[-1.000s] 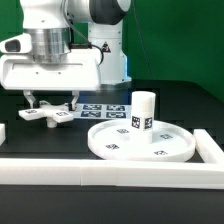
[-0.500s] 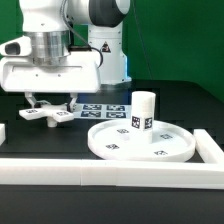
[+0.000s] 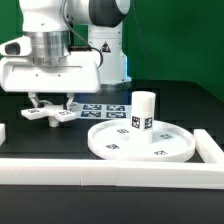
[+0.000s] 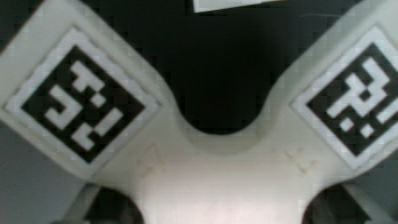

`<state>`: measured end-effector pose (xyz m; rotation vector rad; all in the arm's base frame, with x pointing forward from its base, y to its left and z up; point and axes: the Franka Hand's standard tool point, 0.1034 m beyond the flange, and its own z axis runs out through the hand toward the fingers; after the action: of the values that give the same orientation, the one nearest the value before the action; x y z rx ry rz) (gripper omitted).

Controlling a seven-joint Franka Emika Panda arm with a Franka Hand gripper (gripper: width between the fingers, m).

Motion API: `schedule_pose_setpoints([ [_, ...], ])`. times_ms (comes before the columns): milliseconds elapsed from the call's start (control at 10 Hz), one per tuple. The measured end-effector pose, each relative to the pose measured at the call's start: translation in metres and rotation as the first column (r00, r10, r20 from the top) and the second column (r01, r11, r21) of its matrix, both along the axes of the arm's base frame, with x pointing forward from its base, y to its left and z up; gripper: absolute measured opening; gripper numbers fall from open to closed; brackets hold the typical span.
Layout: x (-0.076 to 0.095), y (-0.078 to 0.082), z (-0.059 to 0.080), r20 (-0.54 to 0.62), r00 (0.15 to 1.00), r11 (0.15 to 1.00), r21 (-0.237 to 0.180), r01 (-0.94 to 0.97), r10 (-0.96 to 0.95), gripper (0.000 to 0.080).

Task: Assemble round table

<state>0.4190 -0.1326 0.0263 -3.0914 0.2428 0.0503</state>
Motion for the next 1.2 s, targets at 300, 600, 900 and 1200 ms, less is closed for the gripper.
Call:
schedule_pose_setpoints([
  [300, 0.0, 0.028, 0.01, -0.002, 0.999, 0.999, 0.017, 0.042, -0.042, 0.0443],
  [600, -0.004, 0.075, 0.045, 0.008, 0.992, 0.99, 0.069, 0.126, -0.127, 0.0445],
  [900, 0.013, 0.126, 0.085, 0.002, 0.984, 0.981, 0.074, 0.177, -0.178, 0.0445],
  [1200, 0.02, 0.142, 0.091, 0.006, 0.99, 0.989, 0.045, 0.139, -0.14, 0.0445],
])
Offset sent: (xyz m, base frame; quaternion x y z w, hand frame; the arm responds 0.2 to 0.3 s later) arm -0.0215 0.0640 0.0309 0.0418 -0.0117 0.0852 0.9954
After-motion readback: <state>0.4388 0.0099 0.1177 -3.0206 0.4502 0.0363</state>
